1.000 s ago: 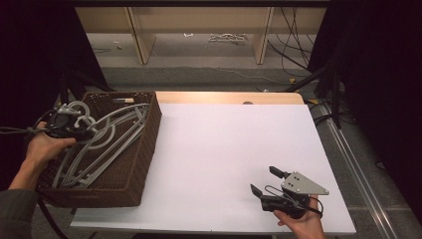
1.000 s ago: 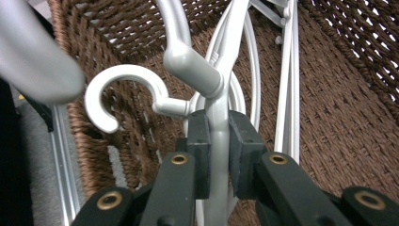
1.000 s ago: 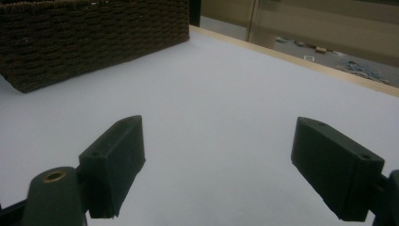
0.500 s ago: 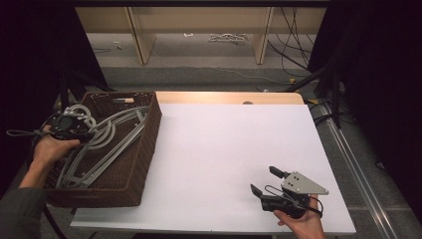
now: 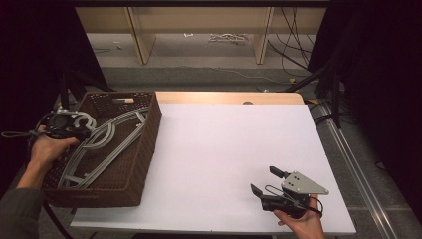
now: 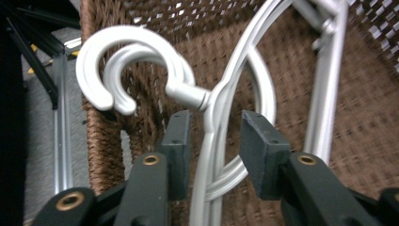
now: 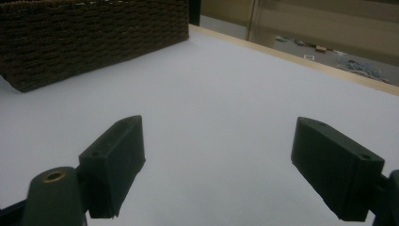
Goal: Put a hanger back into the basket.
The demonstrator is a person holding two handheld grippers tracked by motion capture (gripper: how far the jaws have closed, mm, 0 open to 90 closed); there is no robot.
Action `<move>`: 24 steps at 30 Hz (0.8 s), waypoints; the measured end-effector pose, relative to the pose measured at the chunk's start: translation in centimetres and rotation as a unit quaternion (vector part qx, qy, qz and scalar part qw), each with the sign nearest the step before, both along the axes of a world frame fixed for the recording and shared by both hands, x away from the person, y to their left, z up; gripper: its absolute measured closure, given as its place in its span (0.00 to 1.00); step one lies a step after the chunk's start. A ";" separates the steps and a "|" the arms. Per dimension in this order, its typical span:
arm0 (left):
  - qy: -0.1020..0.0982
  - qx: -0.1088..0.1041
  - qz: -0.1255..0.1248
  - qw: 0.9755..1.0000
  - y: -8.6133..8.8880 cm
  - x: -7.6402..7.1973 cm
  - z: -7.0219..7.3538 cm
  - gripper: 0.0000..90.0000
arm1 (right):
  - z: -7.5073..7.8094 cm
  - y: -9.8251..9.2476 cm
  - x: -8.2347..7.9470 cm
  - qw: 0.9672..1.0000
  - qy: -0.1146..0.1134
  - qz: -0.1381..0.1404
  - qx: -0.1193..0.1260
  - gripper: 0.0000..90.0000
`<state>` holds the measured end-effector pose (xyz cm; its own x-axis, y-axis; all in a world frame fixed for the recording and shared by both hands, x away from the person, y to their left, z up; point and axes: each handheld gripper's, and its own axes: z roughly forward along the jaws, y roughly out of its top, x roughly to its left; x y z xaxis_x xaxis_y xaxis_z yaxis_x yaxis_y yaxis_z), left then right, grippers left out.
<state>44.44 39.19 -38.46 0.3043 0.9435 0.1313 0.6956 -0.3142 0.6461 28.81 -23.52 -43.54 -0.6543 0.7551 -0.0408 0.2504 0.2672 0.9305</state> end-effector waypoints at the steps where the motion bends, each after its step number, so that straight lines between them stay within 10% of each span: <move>1: -0.001 -0.001 0.002 1.000 -0.1 -0.1 0.1 0.68 | 0.0 0.0 0.0 1.000 -0.001 0.000 0.001 0.21; 2: -0.007 0.009 -0.031 0.999 0.2 0.2 0.2 0.65 | 0.0 0.0 0.0 1.000 -0.001 0.000 0.002 0.21; 6: -0.002 -0.019 0.001 1.000 -0.1 -0.4 0.3 0.57 | -0.1 0.1 0.0 1.000 -0.003 0.002 0.004 0.21; 24: -0.040 -0.071 -0.016 0.997 -1.6 -2.1 1.9 0.36 | -0.1 0.1 0.0 1.000 -0.001 -0.002 0.001 0.21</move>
<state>42.31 37.59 -36.60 0.3276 0.9446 0.0210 0.6318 -0.2355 0.7385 28.81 -23.41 -43.60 -0.6519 0.7572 -0.0413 0.2490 0.2652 0.9315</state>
